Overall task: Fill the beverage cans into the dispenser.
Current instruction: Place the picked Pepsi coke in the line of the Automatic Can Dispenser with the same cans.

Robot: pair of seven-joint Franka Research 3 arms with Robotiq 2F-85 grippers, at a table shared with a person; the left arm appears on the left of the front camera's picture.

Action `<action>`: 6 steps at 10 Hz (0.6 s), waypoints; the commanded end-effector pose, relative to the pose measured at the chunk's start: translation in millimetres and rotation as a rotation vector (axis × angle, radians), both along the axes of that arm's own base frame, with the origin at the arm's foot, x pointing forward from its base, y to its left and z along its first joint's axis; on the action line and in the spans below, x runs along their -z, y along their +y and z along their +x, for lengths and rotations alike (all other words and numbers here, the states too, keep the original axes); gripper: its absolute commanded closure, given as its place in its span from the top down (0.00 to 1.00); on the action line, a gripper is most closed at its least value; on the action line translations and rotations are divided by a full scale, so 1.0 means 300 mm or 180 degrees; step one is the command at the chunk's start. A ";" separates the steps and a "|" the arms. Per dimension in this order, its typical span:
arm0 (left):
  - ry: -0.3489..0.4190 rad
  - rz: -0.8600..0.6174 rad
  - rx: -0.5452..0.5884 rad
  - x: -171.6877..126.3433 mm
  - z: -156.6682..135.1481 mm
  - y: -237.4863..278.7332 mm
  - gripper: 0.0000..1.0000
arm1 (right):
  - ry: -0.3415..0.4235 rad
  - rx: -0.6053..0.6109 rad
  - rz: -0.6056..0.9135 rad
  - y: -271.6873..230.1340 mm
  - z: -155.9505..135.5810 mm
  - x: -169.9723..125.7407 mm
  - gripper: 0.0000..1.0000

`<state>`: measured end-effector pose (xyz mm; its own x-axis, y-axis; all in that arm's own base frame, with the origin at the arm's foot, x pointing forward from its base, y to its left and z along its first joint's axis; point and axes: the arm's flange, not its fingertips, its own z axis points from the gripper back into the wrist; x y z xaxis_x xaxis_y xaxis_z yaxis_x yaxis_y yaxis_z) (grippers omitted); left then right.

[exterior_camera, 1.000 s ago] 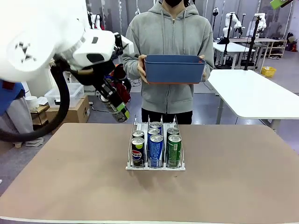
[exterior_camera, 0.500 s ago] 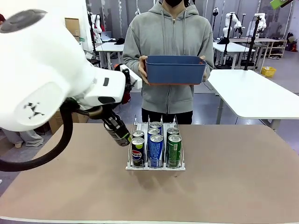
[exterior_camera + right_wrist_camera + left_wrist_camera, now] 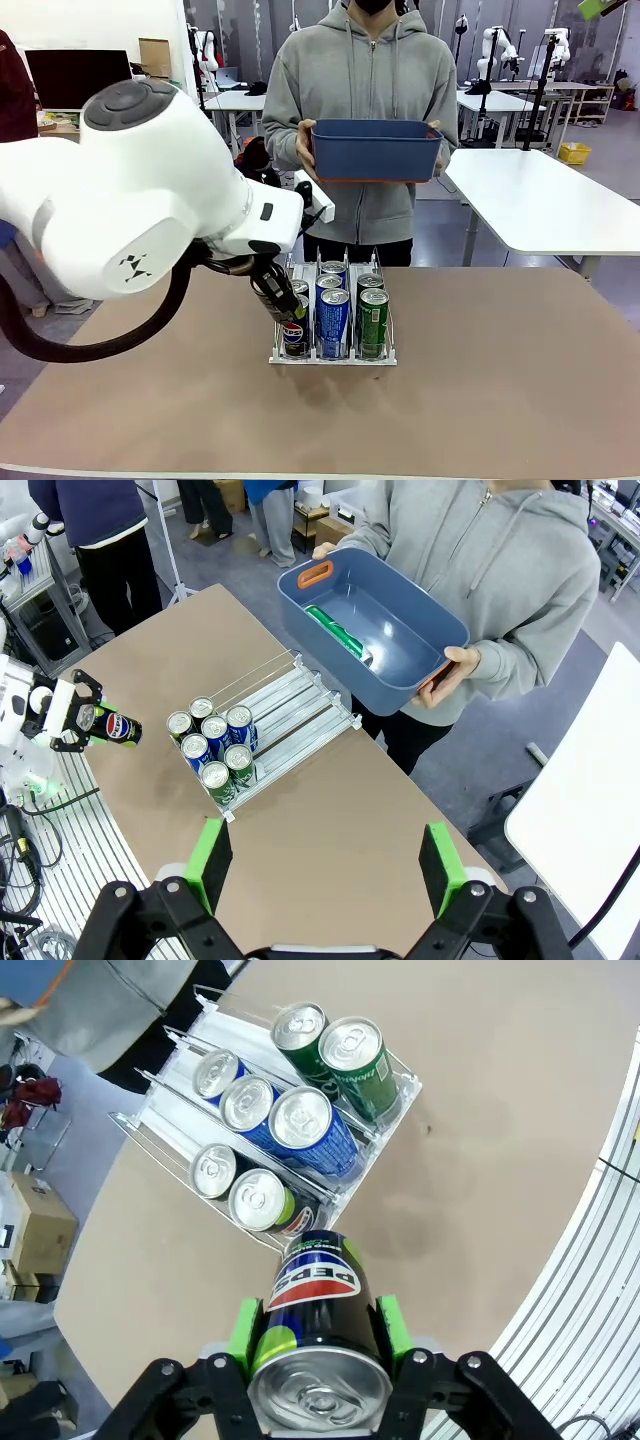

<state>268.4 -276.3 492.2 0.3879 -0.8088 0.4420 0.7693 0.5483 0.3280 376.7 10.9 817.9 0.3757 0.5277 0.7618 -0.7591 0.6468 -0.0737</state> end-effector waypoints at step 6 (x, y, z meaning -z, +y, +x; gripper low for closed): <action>0.0156 0.0148 -0.0109 0.029 0.049 0.015 0.58 | 0.0011 -0.0010 0.0007 0.000 -0.005 0.006 1.00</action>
